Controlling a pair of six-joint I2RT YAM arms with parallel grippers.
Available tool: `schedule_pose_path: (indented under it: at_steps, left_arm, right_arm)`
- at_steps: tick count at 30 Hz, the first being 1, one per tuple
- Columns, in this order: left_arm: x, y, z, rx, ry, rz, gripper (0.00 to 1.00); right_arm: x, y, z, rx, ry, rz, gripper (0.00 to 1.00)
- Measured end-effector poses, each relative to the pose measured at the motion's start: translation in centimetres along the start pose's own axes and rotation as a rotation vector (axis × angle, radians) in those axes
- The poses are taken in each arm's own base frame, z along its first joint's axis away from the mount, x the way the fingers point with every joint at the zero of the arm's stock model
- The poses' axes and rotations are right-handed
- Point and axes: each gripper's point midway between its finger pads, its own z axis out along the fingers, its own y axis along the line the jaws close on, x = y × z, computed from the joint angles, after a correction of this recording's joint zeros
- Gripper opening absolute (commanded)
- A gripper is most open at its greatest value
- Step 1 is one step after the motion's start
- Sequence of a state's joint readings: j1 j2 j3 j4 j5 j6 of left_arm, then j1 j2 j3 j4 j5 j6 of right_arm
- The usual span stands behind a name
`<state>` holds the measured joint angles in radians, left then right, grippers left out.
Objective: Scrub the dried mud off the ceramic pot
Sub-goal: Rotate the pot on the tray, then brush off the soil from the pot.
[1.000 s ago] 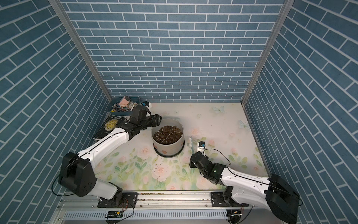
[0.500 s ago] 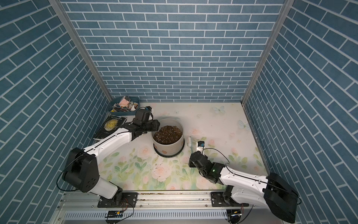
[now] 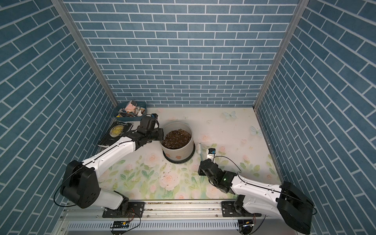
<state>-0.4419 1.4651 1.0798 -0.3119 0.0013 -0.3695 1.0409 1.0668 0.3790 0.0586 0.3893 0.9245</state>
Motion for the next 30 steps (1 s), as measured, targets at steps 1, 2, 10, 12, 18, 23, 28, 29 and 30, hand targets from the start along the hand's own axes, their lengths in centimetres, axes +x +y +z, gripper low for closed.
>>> schedule_pose_path:
  at_steps: [1, 2, 10, 12, 18, 23, 28, 29, 30]
  left_arm:
    - [0.0, 0.0, 0.0, -0.001, -0.004, -0.003, 0.03]
    - [-0.1, 0.0, -0.1, 0.002, -0.008, -0.003, 0.02]
    - [0.1, 0.0, -0.4, 0.011, -0.014, 0.0, 0.04]
    - [0.1, -0.1, -0.4, 0.014, -0.015, -0.001, 0.04]
    - [0.1, -0.2, -0.3, 0.023, -0.018, -0.002, 0.04]
    - [0.1, -0.3, -0.3, 0.025, -0.018, -0.006, 0.03]
    - [0.1, -0.2, -0.3, 0.024, -0.019, -0.005, 0.02]
    - [0.1, -0.2, -0.3, 0.024, -0.019, -0.005, 0.02]
    - [0.1, -0.2, -0.3, 0.024, -0.019, -0.005, 0.02]
  right_arm:
    - [0.2, -0.2, 0.2, 0.014, 0.006, -0.002, 0.0]
    - [0.4, -0.4, 0.5, 0.028, 0.013, -0.004, 0.0]
    - [-0.2, 0.6, 2.4, 0.04, 0.022, -0.019, 0.0]
    - [-0.7, 1.6, 2.6, 0.006, 0.011, -0.021, 0.0]
    - [-1.1, 3.3, 2.7, -0.062, 0.0, -0.016, 0.0]
    - [-1.1, 3.8, 2.7, -0.088, 0.0, -0.009, 0.0]
    - [-1.6, 4.2, 1.7, -0.137, -0.018, 0.01, 0.0]
    - [-1.7, 4.2, 1.3, -0.147, -0.023, 0.015, 0.0]
    - [-1.8, 4.2, 1.1, -0.155, -0.029, 0.021, 0.0]
